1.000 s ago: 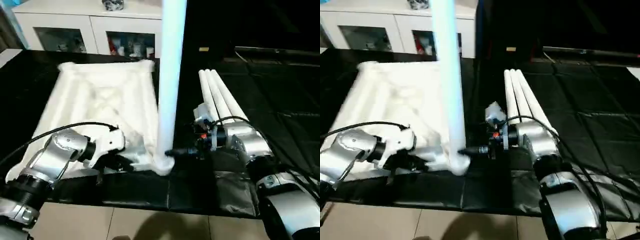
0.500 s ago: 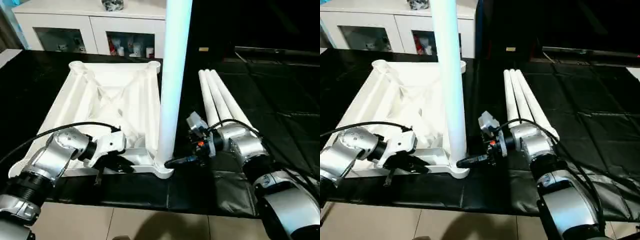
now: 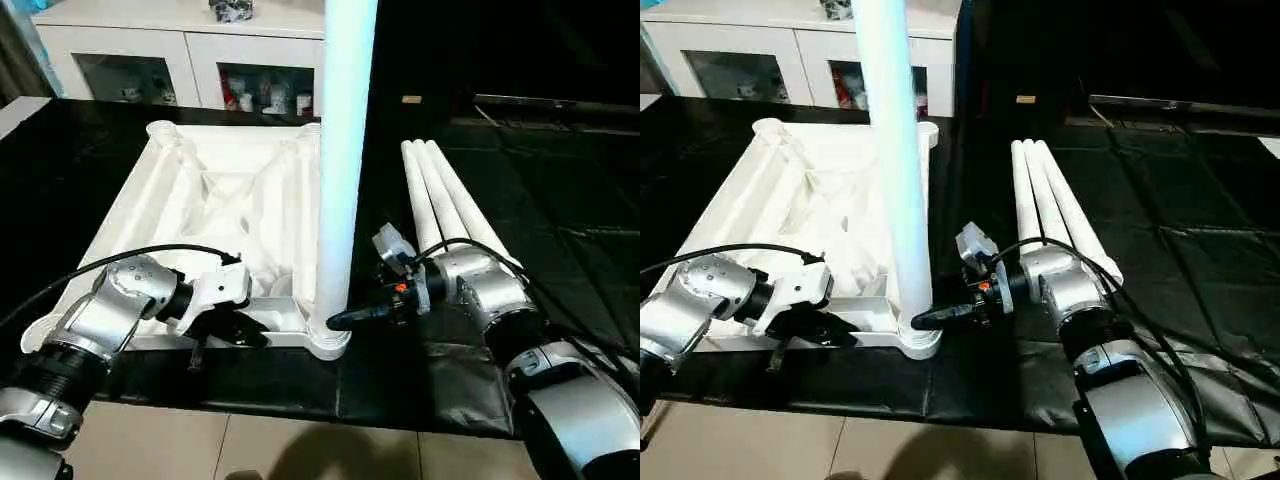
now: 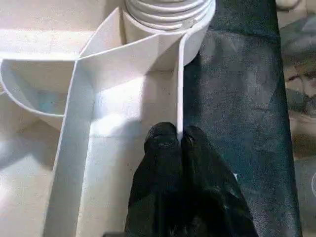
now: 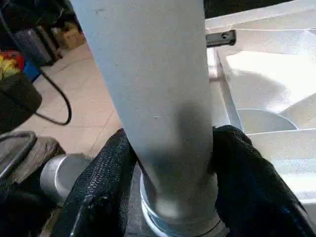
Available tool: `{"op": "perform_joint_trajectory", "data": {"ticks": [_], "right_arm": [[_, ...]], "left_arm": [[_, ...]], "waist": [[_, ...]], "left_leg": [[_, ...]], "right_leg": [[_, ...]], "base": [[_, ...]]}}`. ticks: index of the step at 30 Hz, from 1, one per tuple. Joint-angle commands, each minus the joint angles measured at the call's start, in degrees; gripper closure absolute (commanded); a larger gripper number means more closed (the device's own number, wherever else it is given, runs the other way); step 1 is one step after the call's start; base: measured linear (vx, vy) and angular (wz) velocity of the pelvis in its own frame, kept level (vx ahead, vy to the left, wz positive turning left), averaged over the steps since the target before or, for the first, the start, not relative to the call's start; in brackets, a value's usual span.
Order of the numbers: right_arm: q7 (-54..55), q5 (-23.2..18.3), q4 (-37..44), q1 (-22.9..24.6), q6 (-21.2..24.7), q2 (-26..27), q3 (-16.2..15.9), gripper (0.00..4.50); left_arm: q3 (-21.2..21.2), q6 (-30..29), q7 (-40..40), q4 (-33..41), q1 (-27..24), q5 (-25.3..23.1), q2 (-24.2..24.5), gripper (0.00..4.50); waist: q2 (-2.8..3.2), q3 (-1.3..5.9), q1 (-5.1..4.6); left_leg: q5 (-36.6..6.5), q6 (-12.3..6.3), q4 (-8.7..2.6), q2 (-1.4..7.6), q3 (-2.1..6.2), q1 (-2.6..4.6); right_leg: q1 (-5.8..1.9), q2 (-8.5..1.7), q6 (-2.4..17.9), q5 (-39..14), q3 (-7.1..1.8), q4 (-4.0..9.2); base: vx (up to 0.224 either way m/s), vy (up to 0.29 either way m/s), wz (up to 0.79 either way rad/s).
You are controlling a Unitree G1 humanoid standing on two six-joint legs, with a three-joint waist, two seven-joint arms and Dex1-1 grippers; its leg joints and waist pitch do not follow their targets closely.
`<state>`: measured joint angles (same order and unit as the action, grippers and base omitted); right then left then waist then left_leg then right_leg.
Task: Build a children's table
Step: Rotate leg to tighten
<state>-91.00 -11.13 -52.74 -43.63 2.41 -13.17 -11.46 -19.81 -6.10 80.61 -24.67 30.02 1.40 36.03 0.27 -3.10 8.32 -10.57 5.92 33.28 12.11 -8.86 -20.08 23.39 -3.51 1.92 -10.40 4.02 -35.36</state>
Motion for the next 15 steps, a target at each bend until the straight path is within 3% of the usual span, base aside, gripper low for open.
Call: {"op": "perform_joint_trajectory", "data": {"ticks": [1, 6, 7, 9, 12, 15], "right_arm": [[-1.50, -1.80, 1.60, 0.74, 1.43, 0.96, 0.39, 2.45], [10.85, -1.70, 2.50, 4.44, 2.58, 3.64, 4.04, 2.46], [17.39, -1.23, 1.96, 5.10, 1.77, 5.05, 4.93, 2.46], [23.85, -0.31, 1.36, 5.50, 0.96, 6.54, 5.41, 2.47], [31.92, 1.31, 0.70, 5.88, 0.42, 8.95, 5.78, 2.49], [41.69, 2.65, -0.18, 5.38, 1.32, 12.53, 6.99, 2.51]], "left_arm": [[0.65, -1.68, -3.69, -1.25, 0.69, -0.94, -0.92, 4.50], [6.30, -11.31, -12.27, 1.16, -0.22, 2.71, -4.46, 4.50], [8.25, -14.97, -16.38, 2.36, -0.09, 3.44, -6.30, 4.50], [9.94, -18.14, -20.59, 3.07, 0.34, 3.70, -8.30, 4.50], [11.71, -21.37, -26.15, 4.00, 0.84, 3.29, -11.22, 4.50], [12.55, -24.07, -31.53, 5.19, 0.97, 2.18, -14.84, 4.50]], "waist": [[0.12, 4.06, -0.44], [0.09, 3.53, -0.89], [-0.06, 3.52, -1.01], [-0.28, 3.44, -1.74], [-0.39, 3.59, -2.75], [-0.15, 3.62, -3.36]], "left_leg": [[-8.75, -2.65, -3.43, 1.25, -0.66, 0.15], [-11.43, -0.91, -3.78, 1.11, -0.51, -0.12], [-12.91, -0.37, -3.81, 0.97, -0.50, 0.14], [-12.83, -0.01, -3.89, 0.69, -0.33, -0.12], [-11.24, -0.25, -3.69, 0.44, -0.28, -0.29], [-10.21, -0.65, -3.62, 0.47, -0.24, -0.41]], "right_leg": [[-3.20, -4.17, 13.08, -8.98, -2.68, 3.44], [-3.10, -4.22, 11.44, -15.02, -2.68, 3.89], [-3.14, -4.44, 10.13, -19.47, -2.71, 4.35], [-3.28, -4.48, 8.58, -22.89, -2.68, 4.75], [-3.28, -4.39, 7.97, -22.65, -2.64, 4.89], [-3.18, -4.15, 8.94, -19.19, -2.66, 4.65]], "base": [[0.000, 0.000, 0.00], [0.000, 0.000, 0.00], [0.000, 0.000, 0.00], [0.000, 0.000, 0.00], [0.000, 0.000, 0.00], [0.000, 0.000, 0.00]]}}
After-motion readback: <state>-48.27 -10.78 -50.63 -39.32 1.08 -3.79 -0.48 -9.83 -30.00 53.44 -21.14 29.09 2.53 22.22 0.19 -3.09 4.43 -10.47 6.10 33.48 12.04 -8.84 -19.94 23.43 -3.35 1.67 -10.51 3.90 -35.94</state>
